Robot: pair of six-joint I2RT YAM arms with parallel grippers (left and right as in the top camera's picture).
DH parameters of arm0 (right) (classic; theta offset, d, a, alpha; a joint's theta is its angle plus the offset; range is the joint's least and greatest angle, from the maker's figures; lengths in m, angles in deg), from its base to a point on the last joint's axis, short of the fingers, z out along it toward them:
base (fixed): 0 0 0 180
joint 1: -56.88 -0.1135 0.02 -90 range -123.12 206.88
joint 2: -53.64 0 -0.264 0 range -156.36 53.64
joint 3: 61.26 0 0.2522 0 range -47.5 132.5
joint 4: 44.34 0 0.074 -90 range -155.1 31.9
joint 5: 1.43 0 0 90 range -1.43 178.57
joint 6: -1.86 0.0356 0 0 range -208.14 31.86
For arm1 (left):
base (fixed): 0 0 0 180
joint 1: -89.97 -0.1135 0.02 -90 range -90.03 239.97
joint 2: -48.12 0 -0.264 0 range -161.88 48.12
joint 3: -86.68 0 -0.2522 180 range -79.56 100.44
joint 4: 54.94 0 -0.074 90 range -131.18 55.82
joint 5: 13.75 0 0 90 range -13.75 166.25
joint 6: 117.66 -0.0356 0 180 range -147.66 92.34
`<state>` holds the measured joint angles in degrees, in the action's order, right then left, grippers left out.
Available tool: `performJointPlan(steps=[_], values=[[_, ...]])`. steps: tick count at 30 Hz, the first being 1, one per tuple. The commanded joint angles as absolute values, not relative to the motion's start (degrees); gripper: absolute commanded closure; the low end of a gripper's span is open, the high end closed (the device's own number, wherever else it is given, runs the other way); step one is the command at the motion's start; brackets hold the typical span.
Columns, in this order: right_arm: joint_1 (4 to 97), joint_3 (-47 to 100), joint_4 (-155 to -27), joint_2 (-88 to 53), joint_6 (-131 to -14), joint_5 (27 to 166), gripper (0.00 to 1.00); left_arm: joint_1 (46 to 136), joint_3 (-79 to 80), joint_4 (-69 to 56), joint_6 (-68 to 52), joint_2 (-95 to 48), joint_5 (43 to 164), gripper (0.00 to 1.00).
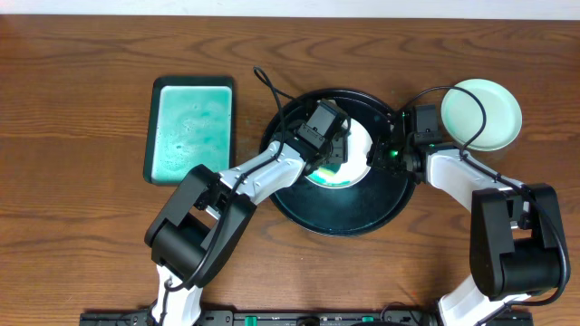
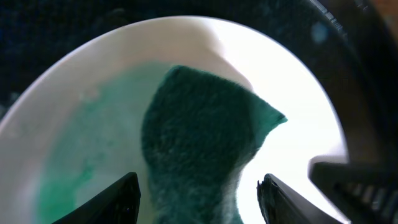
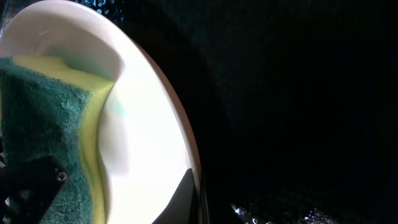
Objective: Clean dirty plates on tray and stack at the side
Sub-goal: 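Scrub the white plate with the sponge in the left gripper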
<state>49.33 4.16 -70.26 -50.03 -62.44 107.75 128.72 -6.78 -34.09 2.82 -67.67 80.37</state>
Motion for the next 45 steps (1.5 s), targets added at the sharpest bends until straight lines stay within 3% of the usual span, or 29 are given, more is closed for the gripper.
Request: performJointPlan(steps=[1, 5, 9, 22, 27, 37, 42, 45], values=[[48.9, 3.0, -71.8, -52.2, -61.8, 104.7, 0.99, 128.5, -5.4, -33.5, -1.8, -64.2, 76.6, 0.37], [48.9, 3.0, -71.8, -52.2, -61.9, 104.7, 0.99, 128.5, -5.4, -32.2, -3.0, -61.3, 75.2, 0.38], [48.9, 3.0, -71.8, -52.2, -61.8, 104.7, 0.99, 128.9, -5.5, -30.9, -3.0, -62.1, 75.5, 0.53], [48.9, 3.0, -71.8, -52.2, -61.9, 104.7, 0.99, 130.5, -5.9, -29.7, -3.0, -66.9, 75.8, 0.61], [48.9, 3.0, -71.8, -52.2, -61.8, 104.7, 0.99, 130.4, -6.0, -29.7, -3.0, -67.6, 75.7, 0.92], [48.9, 3.0, -71.8, -52.2, -61.9, 104.7, 0.99, 128.6, -7.2, -25.7, 3.1, -67.6, 63.4, 0.93], [48.9, 3.0, -71.8, -52.2, -61.8, 104.7, 0.99, 127.3, -7.0, -24.5, 3.0, -67.4, 46.0, 0.93], [48.9, 3.0, -71.8, -52.2, -61.8, 104.7, 0.99, 127.3, -5.9, -25.7, 0.2, -66.7, 46.0, 0.93]])
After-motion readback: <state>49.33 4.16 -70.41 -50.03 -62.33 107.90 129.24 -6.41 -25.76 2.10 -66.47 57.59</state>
